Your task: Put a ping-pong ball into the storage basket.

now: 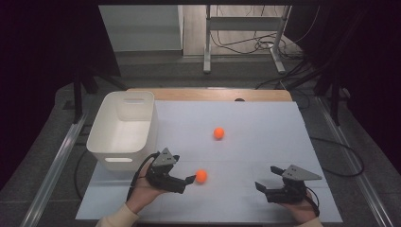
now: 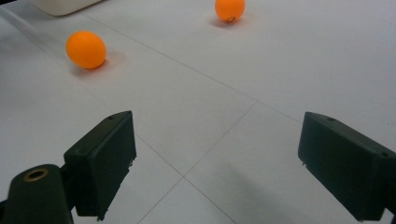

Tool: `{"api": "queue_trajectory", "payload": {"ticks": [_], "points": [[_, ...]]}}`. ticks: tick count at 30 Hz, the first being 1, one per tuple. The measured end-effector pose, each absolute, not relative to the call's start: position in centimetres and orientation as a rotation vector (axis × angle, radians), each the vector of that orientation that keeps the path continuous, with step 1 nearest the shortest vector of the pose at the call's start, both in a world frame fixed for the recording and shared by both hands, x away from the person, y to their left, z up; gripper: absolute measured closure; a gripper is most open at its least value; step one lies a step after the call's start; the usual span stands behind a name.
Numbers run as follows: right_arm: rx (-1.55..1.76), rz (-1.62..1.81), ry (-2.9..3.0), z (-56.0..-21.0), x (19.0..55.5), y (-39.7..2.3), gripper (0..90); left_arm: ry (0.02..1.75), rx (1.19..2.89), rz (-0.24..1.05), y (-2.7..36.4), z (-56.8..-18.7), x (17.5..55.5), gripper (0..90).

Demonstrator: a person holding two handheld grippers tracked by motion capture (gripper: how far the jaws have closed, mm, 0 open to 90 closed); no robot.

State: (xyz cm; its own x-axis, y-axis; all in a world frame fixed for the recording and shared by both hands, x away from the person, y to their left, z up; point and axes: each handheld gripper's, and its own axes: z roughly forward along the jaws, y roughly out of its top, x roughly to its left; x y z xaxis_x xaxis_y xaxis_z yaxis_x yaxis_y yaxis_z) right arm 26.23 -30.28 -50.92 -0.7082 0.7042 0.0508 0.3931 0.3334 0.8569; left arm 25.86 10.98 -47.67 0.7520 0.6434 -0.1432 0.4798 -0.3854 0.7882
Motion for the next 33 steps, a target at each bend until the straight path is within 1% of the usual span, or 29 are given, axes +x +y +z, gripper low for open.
{"api": "queue_trajectory", "payload": {"ticks": [33], "points": [[0.982, 1.316, 2.274, -51.0, 26.2, -30.3, 11.8, 0.780, 2.175, 0.144, 7.6, -49.2, 26.9, 7.5]]}}
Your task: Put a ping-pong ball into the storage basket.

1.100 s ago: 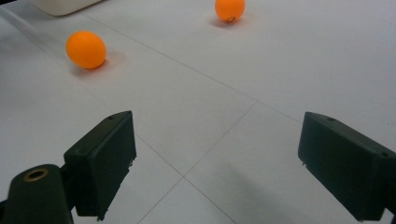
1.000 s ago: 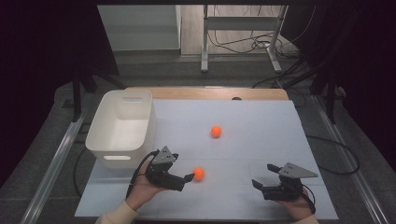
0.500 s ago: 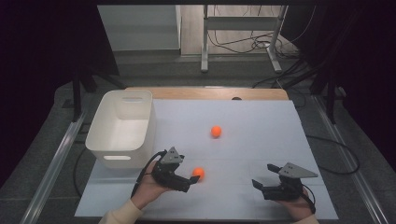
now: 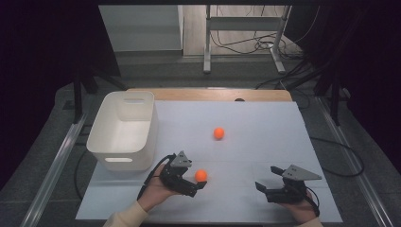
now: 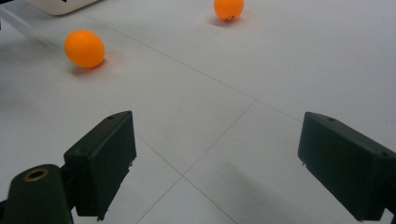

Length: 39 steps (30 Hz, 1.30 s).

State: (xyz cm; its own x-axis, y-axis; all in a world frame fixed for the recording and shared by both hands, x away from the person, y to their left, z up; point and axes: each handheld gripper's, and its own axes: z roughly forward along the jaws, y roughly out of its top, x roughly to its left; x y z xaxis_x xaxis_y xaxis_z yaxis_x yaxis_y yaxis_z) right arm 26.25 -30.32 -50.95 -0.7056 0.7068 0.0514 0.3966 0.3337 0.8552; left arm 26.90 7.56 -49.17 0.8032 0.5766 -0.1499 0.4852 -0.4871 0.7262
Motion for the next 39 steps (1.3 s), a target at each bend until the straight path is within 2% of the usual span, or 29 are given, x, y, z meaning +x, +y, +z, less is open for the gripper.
{"api": "queue_trajectory", "payload": {"ticks": [32, 39], "points": [[0.991, 1.318, 2.280, -51.0, 26.3, -30.3, 11.8, 0.826, 2.295, 0.110, 5.3, -51.6, 29.0, 7.7], [0.994, 1.321, 2.277, -51.0, 26.3, -30.4, 11.8, 0.829, 2.307, 0.100, 5.3, -51.9, 29.1, 16.0]]}}
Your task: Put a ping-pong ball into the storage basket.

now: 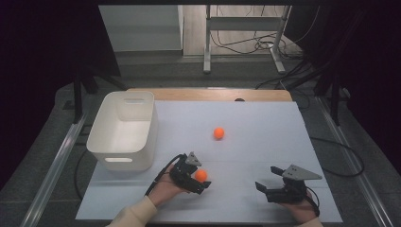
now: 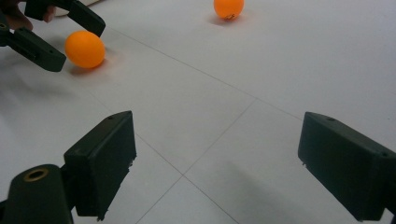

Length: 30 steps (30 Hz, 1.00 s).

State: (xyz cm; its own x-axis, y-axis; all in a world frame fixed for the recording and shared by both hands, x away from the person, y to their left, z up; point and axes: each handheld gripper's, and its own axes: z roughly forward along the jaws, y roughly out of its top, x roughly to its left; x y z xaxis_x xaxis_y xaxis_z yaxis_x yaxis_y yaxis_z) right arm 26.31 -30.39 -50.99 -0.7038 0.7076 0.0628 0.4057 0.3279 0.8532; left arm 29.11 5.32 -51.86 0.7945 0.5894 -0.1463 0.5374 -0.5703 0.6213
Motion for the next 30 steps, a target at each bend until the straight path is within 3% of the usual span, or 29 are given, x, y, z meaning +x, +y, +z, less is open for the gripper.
{"api": "queue_trajectory", "payload": {"ticks": [4, 13, 30], "points": [[0.993, 1.317, 2.279, -51.0, 26.3, -30.4, 11.8, 0.827, 2.310, 0.095, 5.4, -51.9, 29.1, 22.4], [0.997, 1.316, 2.281, -51.0, 26.3, -30.4, 11.9, 0.806, 2.318, 0.069, 5.6, -51.9, 29.1, 49.6], [0.996, 1.316, 2.279, -51.0, 26.3, -30.4, 11.9, 0.793, 2.279, 0.096, 6.3, -50.8, 28.9, 50.2]]}}
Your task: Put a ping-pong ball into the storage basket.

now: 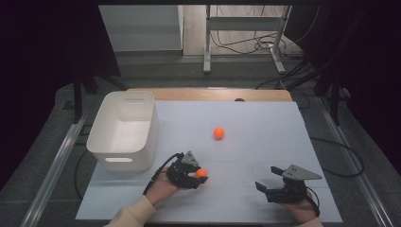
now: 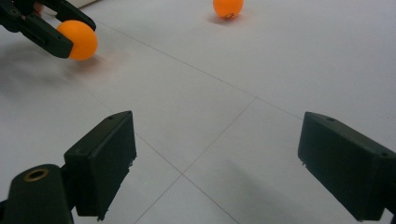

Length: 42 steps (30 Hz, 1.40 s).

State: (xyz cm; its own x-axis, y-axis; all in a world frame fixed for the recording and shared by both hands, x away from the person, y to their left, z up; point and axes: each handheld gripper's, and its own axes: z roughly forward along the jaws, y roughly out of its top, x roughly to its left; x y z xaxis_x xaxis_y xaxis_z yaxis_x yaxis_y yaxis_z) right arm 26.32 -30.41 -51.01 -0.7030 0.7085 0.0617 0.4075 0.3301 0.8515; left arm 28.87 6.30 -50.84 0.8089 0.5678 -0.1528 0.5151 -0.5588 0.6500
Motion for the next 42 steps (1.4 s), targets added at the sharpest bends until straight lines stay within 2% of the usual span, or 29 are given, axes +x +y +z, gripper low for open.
{"api": "queue_trajectory", "payload": {"ticks": [42], "points": [[0.995, 1.317, 2.276, -51.0, 26.3, -30.4, 12.0, 0.765, 2.155, 0.195, 9.1, -46.9, 28.4, 50.2]]}}
